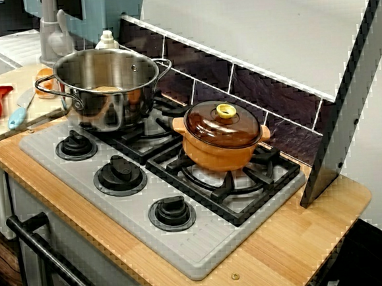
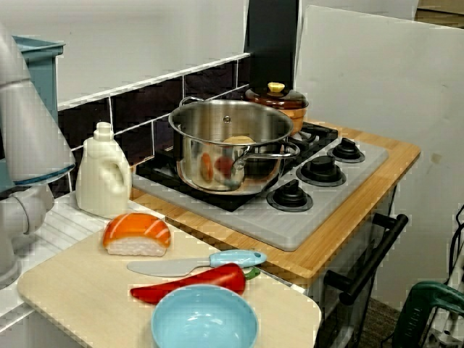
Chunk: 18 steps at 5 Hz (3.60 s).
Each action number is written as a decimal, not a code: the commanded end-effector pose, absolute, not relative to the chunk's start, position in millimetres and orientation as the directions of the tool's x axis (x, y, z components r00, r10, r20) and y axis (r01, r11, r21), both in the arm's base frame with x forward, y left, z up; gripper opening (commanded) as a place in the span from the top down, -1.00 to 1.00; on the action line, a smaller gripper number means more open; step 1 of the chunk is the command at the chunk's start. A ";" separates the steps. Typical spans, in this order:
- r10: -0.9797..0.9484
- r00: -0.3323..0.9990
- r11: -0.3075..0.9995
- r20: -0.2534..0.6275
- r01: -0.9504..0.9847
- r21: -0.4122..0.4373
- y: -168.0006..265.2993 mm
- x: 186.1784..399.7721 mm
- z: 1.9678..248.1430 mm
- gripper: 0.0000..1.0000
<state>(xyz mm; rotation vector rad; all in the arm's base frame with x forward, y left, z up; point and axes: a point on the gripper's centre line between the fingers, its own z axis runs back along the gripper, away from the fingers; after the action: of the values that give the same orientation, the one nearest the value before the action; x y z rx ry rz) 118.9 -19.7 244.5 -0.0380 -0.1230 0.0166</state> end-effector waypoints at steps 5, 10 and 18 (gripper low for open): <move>-0.044 0.981 0.998 0.187 0.034 0.054 -73.9 191.4 213.4 -1.00; -0.042 0.989 0.997 0.141 0.031 0.074 -93.8 323.6 170.4 -1.00; -0.041 0.990 0.992 0.138 0.024 0.122 -112.5 366.6 142.1 -1.00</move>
<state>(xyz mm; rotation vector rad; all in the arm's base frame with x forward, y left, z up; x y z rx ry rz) 365.9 -113.8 123.9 0.1345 -0.0927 -0.0335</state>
